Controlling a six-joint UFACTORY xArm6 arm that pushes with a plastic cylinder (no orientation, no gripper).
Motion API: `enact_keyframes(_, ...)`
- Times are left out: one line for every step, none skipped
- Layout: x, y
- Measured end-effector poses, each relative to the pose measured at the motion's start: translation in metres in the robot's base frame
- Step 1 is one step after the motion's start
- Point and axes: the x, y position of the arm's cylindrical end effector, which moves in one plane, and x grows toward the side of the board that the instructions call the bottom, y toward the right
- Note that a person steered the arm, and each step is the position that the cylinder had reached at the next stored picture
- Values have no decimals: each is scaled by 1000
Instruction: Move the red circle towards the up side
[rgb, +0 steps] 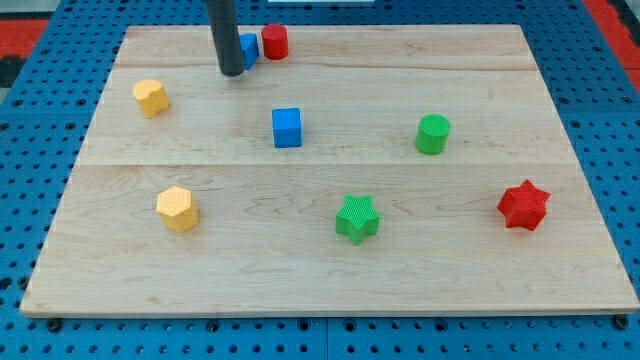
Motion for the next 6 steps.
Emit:
enact_keyframes(18,30)
enact_keyframes(16,113)
enact_keyframes(-38,82)
enact_keyframes(-69,52)
enact_keyframes(-87,12)
enact_keyframes(-98,-23)
